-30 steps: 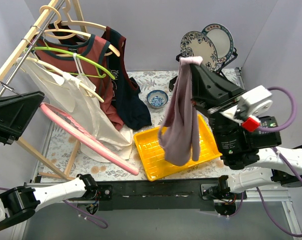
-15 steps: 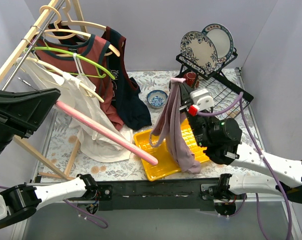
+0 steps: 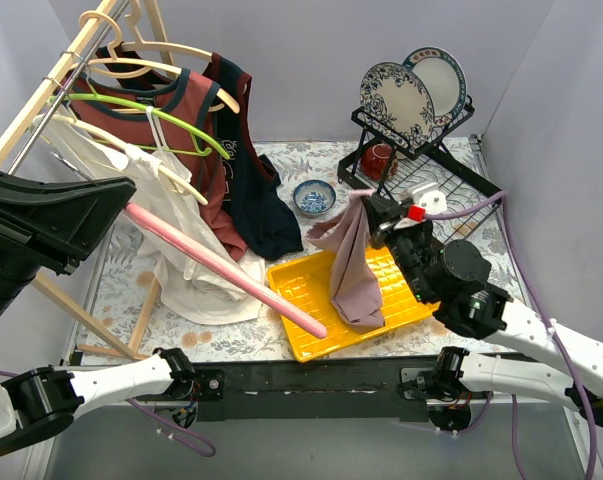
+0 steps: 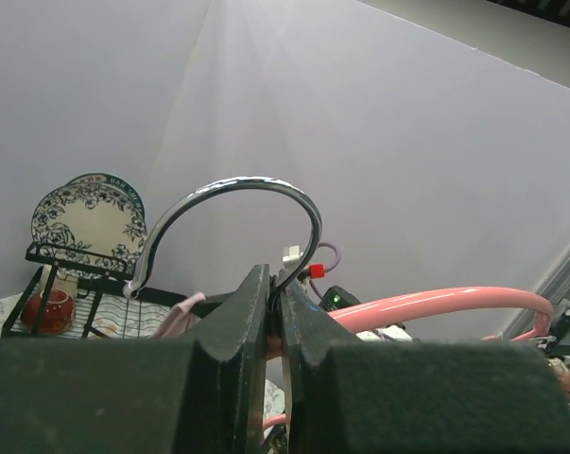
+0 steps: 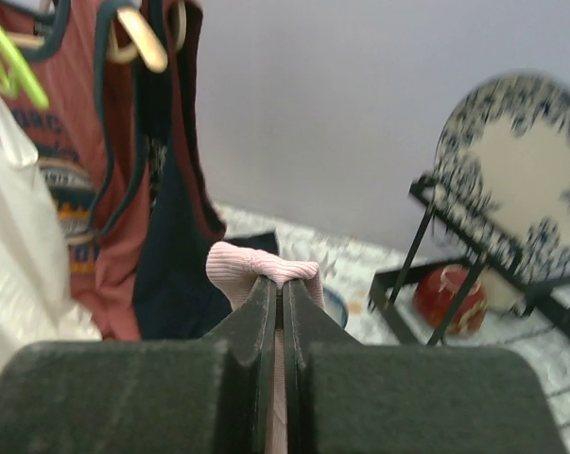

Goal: Remove the tank top from the hanger
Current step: Place the tank top in the bin.

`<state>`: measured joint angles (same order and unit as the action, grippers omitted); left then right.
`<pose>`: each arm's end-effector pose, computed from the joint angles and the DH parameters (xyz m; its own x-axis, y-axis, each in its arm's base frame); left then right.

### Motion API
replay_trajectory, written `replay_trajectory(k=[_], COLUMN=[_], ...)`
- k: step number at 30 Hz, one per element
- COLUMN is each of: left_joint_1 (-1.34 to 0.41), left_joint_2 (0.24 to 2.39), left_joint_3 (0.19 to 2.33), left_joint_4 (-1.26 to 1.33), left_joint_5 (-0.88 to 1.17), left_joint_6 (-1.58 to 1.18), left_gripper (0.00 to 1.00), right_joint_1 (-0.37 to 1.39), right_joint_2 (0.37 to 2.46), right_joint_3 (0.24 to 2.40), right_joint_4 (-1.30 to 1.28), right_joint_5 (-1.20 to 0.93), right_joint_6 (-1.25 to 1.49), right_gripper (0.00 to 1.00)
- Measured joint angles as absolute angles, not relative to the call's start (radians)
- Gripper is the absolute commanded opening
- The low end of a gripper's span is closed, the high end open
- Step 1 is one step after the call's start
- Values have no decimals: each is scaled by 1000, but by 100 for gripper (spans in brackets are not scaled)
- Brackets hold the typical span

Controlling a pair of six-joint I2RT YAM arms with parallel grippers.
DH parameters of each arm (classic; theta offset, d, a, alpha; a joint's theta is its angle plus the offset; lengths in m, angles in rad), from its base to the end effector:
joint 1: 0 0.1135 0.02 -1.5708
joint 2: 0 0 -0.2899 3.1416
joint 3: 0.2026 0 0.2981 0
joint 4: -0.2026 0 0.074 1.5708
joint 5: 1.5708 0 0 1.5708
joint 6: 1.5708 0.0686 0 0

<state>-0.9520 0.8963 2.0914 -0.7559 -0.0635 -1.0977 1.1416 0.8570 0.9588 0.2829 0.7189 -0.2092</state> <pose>0.0147 -0.0131 0.6941 -0.5816 -0.7148 -0.3884 0.5748 -0.0232 -0.8180 0.1372 0.1913 0.4691 0.2421 0.1535 -0.9580 -0.3884 0.9202 0.0493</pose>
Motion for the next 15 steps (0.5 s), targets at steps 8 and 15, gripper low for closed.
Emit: replay_trajectory(k=[8,15], left_joint_1=[-952,-952], left_joint_2=[902,907], left_joint_3=[2086,2073], left_joint_4=[-757,-759], left_joint_5=[-78,-93], left_joint_6=[-1077,-1065], left_gripper=[0,0], right_joint_1=[1141,1141], right_joint_2=[688,718], right_joint_3=[853,861], right_joint_4=[-49,-179], right_joint_5=[703,674], right_joint_6=[157,276], right_gripper=[1,1])
